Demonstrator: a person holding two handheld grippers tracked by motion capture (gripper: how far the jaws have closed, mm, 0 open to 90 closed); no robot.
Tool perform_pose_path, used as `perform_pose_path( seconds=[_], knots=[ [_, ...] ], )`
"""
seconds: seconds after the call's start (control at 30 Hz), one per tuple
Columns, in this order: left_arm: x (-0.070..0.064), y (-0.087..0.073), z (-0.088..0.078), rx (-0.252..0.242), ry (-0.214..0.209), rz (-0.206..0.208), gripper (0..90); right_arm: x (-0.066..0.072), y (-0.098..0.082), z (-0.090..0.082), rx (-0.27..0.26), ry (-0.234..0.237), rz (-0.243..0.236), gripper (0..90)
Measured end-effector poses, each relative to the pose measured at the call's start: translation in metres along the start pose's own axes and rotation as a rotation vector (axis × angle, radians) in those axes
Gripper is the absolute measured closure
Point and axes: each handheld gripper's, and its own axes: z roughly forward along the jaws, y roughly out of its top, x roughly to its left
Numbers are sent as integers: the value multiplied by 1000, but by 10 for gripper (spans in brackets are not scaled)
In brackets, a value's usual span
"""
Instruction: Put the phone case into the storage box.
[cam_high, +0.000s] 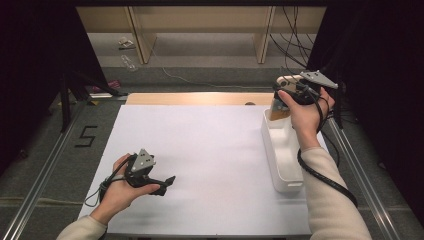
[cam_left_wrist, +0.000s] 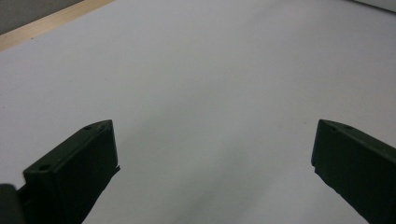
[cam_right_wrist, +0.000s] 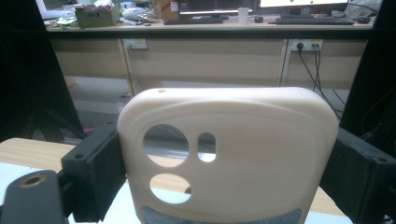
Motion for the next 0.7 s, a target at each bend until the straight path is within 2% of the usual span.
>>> perform_pose_path(
  seconds=[0.7],
  knots=[
    [0,0,0,-3,0,0,0,-3,-2,14,27,-20,3,117]
  ],
)
